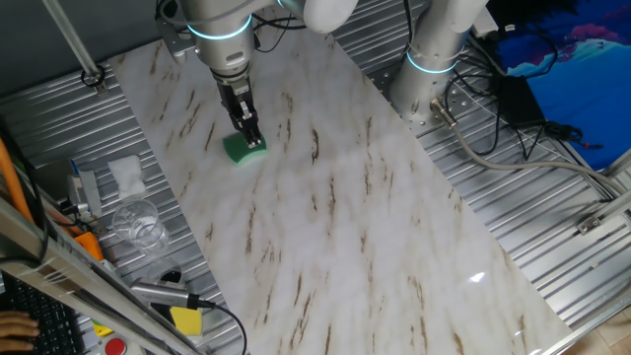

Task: Clean the tabletop with a sponge

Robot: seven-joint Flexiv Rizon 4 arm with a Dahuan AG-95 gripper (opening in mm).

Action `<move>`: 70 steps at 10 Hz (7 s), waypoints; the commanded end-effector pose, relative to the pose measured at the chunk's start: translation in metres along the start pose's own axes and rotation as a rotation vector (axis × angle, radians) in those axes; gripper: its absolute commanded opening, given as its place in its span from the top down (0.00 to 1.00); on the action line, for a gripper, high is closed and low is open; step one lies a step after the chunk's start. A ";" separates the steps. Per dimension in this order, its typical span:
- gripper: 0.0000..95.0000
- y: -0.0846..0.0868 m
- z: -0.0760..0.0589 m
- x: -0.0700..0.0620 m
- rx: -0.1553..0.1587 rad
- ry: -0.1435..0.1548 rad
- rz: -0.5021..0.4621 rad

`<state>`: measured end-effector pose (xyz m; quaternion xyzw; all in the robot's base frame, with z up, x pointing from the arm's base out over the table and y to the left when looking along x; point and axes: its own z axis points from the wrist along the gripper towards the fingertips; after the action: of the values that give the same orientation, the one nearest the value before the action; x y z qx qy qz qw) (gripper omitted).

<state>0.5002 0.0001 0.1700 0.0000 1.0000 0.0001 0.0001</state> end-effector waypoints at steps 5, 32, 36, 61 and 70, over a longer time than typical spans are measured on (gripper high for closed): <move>1.00 0.000 0.000 0.000 -0.011 -0.022 -0.018; 1.00 0.000 0.000 0.000 -0.010 -0.021 -0.039; 1.00 -0.001 0.000 0.001 -0.004 -0.022 -0.130; 1.00 -0.049 0.033 -0.024 0.005 -0.029 -0.515; 1.00 -0.049 0.032 -0.024 0.025 -0.037 -0.438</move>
<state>0.5241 -0.0491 0.1382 -0.2367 0.9713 -0.0149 0.0161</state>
